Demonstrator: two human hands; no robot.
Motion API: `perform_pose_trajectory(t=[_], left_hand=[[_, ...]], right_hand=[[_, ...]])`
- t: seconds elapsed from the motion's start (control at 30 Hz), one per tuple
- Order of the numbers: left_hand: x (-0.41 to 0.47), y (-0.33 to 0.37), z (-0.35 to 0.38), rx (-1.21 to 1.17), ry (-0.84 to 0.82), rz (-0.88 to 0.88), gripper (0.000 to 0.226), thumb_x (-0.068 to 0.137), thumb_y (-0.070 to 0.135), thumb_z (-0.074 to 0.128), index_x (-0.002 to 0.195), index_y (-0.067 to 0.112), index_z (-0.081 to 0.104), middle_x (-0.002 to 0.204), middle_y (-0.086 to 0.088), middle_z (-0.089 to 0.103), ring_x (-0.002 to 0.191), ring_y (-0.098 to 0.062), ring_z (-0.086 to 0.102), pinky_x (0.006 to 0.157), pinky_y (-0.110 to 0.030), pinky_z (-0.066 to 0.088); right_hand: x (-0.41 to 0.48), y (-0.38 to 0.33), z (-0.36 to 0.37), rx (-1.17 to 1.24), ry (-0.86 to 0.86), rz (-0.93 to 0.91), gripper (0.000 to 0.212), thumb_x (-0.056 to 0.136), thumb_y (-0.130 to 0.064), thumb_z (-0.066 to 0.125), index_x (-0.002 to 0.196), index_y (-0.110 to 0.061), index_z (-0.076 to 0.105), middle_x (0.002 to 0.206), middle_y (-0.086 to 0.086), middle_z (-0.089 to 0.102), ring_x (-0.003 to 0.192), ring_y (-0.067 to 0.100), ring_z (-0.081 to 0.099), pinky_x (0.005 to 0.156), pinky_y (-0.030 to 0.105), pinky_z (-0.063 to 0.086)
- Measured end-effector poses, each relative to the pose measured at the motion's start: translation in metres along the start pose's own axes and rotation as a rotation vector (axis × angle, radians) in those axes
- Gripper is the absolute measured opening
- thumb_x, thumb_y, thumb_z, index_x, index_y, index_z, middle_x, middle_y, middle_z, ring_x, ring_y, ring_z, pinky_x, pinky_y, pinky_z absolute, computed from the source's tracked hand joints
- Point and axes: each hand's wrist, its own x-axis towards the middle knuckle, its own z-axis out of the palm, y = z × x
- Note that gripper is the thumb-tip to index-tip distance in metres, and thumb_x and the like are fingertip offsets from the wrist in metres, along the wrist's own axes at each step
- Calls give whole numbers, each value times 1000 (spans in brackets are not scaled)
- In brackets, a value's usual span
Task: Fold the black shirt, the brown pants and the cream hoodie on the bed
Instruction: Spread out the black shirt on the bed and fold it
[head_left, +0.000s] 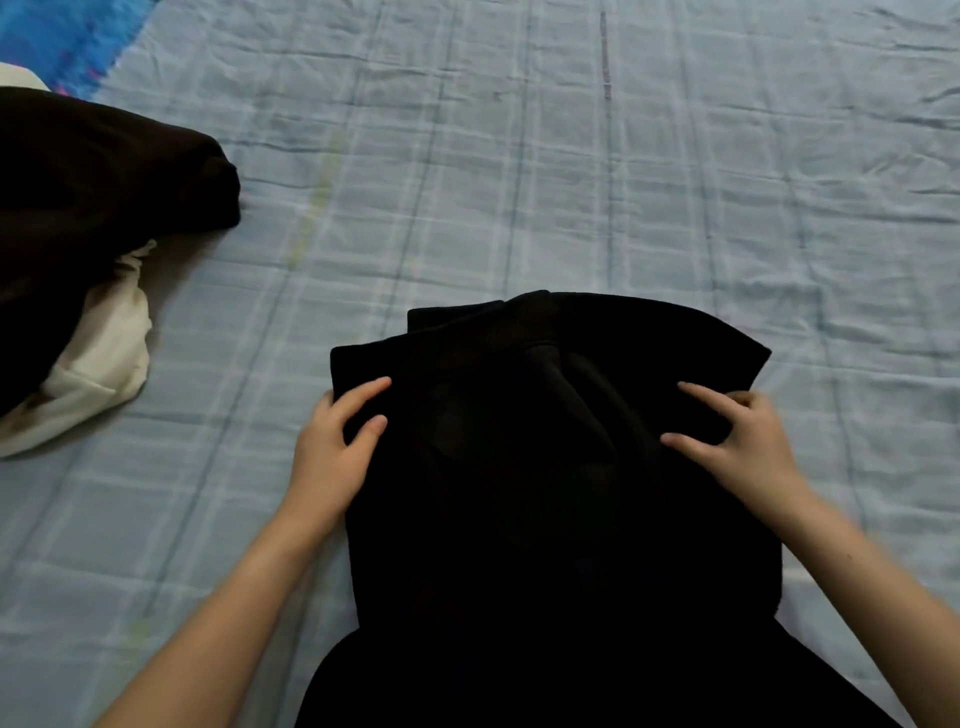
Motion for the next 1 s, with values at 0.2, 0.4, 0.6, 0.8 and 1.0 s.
perform_pose_trajectory(t=[0.2, 0.4, 0.6, 0.8, 1.0], left_hand=[[72, 36, -52, 68, 93, 89, 40, 87, -3, 62, 120, 19, 67, 115, -3, 63, 105, -15, 59, 94, -5, 37], [220, 108, -88, 212, 99, 233, 41, 90, -2, 55, 127, 13, 64, 129, -14, 60, 120, -25, 56, 102, -16, 35], [282, 149, -30, 398, 19, 13, 61, 98, 32, 50, 152, 34, 22, 156, -25, 13, 141, -43, 21, 117, -45, 19], [150, 111, 101, 702, -275, 434, 61, 99, 48, 27, 154, 22, 20, 163, -7, 11, 150, -26, 8, 119, -47, 7], [129, 44, 109, 857, -312, 460, 63, 98, 53, 15, 155, 25, 12, 163, -2, 11, 150, -20, 6, 121, -42, 4]], right_hand=[[26, -31, -52, -24, 269, -267, 37, 69, -4, 86, 104, -11, 76, 101, 15, 56, 91, 21, 54, 85, 12, 33], [104, -81, -110, 3, 447, -339, 37, 75, -22, 84, 110, -14, 74, 112, 22, 53, 97, 20, 53, 90, 10, 32], [187, -113, -110, -60, 345, -180, 53, 93, -33, 65, 140, -11, 53, 136, 23, 34, 127, 38, 40, 110, 21, 26], [108, -100, 9, -503, 26, -366, 60, 99, -52, 28, 156, -33, 21, 164, 5, 17, 152, 28, 9, 120, 49, 9], [63, -56, 71, -471, -90, -318, 60, 99, -58, 9, 156, -38, 4, 165, -7, 5, 152, 15, -5, 123, 44, 1]])
